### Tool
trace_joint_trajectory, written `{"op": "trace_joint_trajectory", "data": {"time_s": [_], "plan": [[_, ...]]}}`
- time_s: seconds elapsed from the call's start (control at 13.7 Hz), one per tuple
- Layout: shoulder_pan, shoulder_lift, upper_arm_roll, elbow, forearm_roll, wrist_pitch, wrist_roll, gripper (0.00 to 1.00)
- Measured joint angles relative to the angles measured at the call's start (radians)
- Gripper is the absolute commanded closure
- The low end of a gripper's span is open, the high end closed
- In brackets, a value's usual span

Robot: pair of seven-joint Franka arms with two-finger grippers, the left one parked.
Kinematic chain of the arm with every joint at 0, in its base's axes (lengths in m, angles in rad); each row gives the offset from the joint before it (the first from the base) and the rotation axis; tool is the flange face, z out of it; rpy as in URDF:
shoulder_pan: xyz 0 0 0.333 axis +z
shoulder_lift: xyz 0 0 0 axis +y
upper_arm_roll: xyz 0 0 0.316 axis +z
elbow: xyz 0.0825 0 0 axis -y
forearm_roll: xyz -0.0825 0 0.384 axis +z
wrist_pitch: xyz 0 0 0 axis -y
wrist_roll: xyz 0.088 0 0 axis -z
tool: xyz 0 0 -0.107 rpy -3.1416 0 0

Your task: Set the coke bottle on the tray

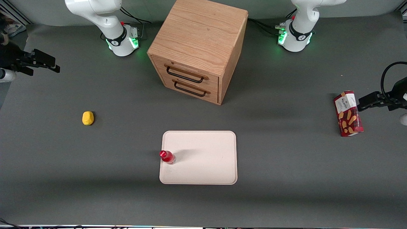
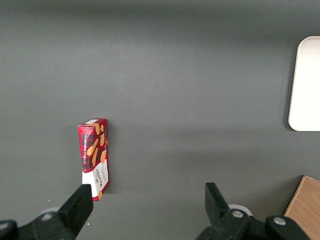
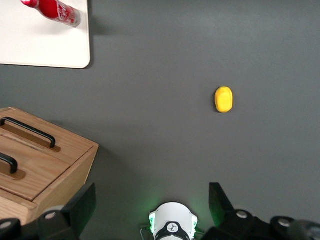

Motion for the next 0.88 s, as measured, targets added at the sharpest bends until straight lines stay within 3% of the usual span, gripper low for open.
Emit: {"op": "trace_joint_trajectory", "data": {"time_s": [0.44,0.88], "plan": [[-0.017,-0.029,0.0,-0.123,-0.007,0.172,-0.01,0.0],[-0.04,0.01,-0.011,-0.14,-0.008,0.262,-0.061,0.0]]}}
